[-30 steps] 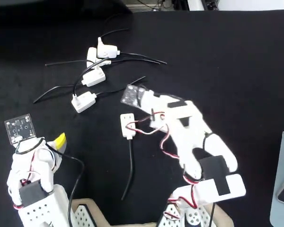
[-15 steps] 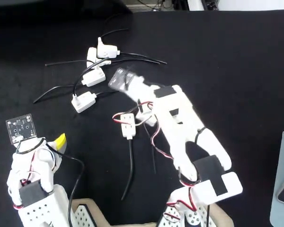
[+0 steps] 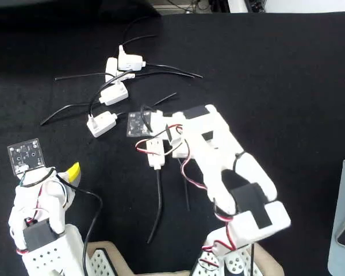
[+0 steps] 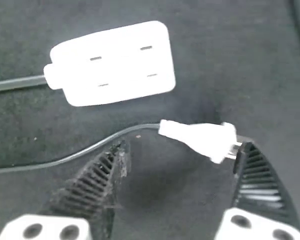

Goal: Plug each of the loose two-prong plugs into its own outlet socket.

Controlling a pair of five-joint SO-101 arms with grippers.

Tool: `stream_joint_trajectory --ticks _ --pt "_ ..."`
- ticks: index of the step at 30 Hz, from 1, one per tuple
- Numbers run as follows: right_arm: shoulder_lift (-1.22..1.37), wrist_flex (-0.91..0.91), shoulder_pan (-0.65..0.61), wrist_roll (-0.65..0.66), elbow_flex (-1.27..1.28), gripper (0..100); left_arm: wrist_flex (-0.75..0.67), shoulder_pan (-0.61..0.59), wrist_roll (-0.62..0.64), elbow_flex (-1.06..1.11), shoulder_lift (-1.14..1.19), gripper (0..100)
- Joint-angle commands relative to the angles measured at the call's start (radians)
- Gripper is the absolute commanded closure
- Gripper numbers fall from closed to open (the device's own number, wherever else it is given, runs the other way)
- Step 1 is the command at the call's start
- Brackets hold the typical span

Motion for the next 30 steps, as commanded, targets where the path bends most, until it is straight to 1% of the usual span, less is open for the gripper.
stream_joint_trajectory --ticks 1,7,12,13,15,18,20,22,26,30 --pt "0.081 0.006 0.003 0.041 -0.058 66.9 -0.018 -0.002 -0.009 -0.002 -0.008 65" --pt "0.217 -0.005 0.04 0.041 -0.219 67.2 -0.018 -0.002 -0.009 -0.002 -0.008 65" --pt "0.275 -0.006 0.046 0.041 -0.248 67.5 -0.017 -0.002 -0.009 -0.002 -0.008 65" --pt "0.275 -0.005 0.046 0.041 -0.248 69.0 -0.017 -0.002 -0.011 -0.002 -0.008 65" --pt "0.269 0.0 0.048 0.041 -0.248 75.5 -0.017 -0.002 -0.011 -0.002 -0.008 65" --pt "0.252 0.011 0.044 0.041 -0.242 88.2 -0.017 -0.002 -0.011 -0.002 -0.008 65" --pt "0.237 0.063 0.044 0.034 -0.246 95.1 -0.017 -0.002 -0.011 -0.002 -0.008 65" --pt "0.217 0.117 0.044 -0.037 -0.251 98.8 -0.017 -0.002 -0.011 -0.002 -0.008 65" --pt "0.163 0.229 0.043 -0.227 -0.251 98.6 -0.017 -0.002 -0.011 -0.002 -0.008 65" --pt "0.13 0.354 0.046 -0.313 -0.251 98.6 -0.017 -0.002 -0.011 -0.001 -0.008 65"
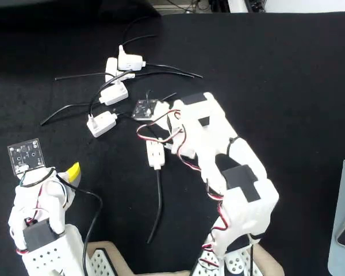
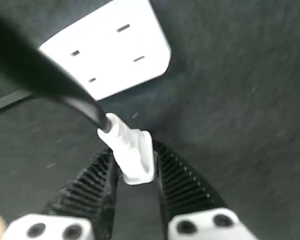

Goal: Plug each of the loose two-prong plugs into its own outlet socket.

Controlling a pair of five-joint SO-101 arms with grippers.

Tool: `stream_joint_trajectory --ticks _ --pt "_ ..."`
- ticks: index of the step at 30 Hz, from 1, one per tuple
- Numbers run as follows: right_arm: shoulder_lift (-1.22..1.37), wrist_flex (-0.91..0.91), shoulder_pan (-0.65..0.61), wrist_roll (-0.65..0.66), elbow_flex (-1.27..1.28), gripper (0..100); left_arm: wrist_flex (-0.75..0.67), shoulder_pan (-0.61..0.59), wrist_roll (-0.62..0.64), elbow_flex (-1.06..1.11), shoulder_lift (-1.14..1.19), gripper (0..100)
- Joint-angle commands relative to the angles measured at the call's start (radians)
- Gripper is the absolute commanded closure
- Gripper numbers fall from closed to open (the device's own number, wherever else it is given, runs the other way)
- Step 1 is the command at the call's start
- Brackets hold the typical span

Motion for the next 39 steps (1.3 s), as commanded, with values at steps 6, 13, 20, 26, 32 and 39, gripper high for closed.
stream_joint_trajectory --ticks 6,13,20,26,32,39 --pt "-0.088 0.239 0.044 -0.232 -0.019 98.7 -0.017 -0.002 -0.008 -0.001 -0.008 65" --pt "-0.09 0.25 0.123 -0.275 -0.013 96.1 -0.017 -0.002 -0.008 -0.001 -0.008 65" --pt "-0.091 0.249 0.097 -0.393 -0.016 81.1 -0.017 -0.002 -0.008 -0.001 -0.008 65" --pt "-0.091 0.242 0.06 -0.393 -0.018 81.1 -0.017 -0.002 -0.008 -0.001 -0.008 65" --pt "-0.091 0.226 0.028 -0.393 -0.031 81.1 -0.017 -0.002 -0.008 -0.001 -0.008 65" --pt "-0.081 0.13 -0.008 -0.393 -0.047 81.1 -0.018 -0.002 -0.008 -0.001 -0.008 65"
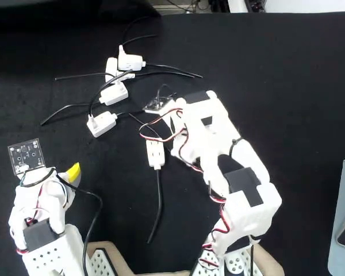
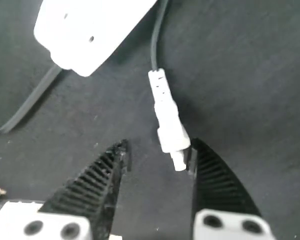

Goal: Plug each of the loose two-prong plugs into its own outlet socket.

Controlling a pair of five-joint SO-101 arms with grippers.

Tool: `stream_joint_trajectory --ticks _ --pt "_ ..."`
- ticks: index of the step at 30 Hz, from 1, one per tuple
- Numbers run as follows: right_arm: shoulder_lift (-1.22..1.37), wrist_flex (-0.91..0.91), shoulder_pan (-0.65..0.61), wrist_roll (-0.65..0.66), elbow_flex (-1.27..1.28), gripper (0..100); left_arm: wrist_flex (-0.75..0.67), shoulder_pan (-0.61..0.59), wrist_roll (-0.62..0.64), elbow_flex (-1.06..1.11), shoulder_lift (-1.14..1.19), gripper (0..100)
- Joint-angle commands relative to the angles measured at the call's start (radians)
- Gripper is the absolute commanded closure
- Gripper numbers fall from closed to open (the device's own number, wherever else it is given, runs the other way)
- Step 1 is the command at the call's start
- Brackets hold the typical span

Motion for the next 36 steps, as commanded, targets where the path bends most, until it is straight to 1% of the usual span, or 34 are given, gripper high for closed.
stream_joint_trajectory --ticks 1,5,9,13,16,18,23,34,36 --pt "-0.042 -0.103 -0.02 -0.003 -0.03 81.1 -0.018 -0.002 -0.008 -0.005 -0.008 65" --pt "-0.036 -0.157 -0.043 -0.003 0.027 81.1 -0.02 -0.002 -0.008 -0.005 -0.008 65" --pt "-0.036 -0.163 -0.072 -0.003 0.047 81.1 -0.021 -0.002 -0.008 -0.005 -0.008 65" --pt "-0.035 -0.166 -0.075 -0.002 0.044 81.1 -0.021 -0.002 -0.008 -0.005 -0.008 65" --pt "-0.033 -0.212 -0.068 -0.002 0.053 81.2 -0.023 -0.002 -0.008 -0.005 -0.008 65" --pt "-0.033 -0.233 -0.054 0.0 0.076 82.8 -0.023 -0.002 -0.008 -0.005 -0.008 65" --pt "-0.033 -0.249 -0.037 0.0 0.093 92.1 -0.023 -0.002 -0.008 -0.005 -0.008 65" --pt "-0.031 -0.224 0.011 0.0 0.094 93.3 -0.023 -0.002 -0.008 -0.005 -0.008 65" --pt "-0.035 -0.204 0.009 0.029 0.094 96.8 -0.023 -0.002 -0.008 -0.005 -0.008 65"
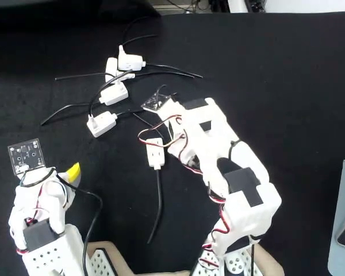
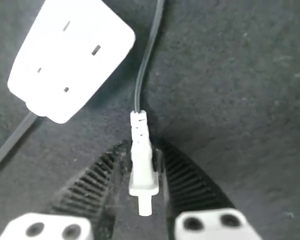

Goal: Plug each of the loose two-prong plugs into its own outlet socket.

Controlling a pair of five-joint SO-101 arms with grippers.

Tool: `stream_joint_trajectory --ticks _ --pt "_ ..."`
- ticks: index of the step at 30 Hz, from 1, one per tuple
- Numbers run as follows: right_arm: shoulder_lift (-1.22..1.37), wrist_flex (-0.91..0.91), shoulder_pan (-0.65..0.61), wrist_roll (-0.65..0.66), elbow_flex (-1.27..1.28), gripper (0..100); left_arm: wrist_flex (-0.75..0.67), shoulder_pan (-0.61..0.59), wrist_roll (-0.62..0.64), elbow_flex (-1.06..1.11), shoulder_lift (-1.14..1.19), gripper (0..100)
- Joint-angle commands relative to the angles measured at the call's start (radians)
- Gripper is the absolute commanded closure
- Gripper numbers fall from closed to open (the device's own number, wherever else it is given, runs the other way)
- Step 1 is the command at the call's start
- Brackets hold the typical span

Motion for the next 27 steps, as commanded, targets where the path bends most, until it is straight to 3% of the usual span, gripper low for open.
stream_joint_trajectory --ticks 1,7,11,18,27 --pt "-0.041 0.043 0.015 0.054 -0.001 99.2 -0.023 -0.002 -0.008 -0.005 -0.008 65" --pt "-0.229 0.058 0.017 0.063 0.008 98.7 -0.023 -0.001 -0.006 -0.005 -0.008 65" --pt "-0.447 0.048 0.015 -0.009 0.094 98.7 -0.015 -0.001 0.0 -0.035 -0.006 65" --pt "-0.811 -0.08 0.031 -0.224 0.295 98.7 0.068 0.012 -0.014 -0.166 0.0 65" --pt "-1.25 -0.381 0.038 -0.512 0.627 98.7 0.155 0.174 -0.026 -0.387 0.115 65"
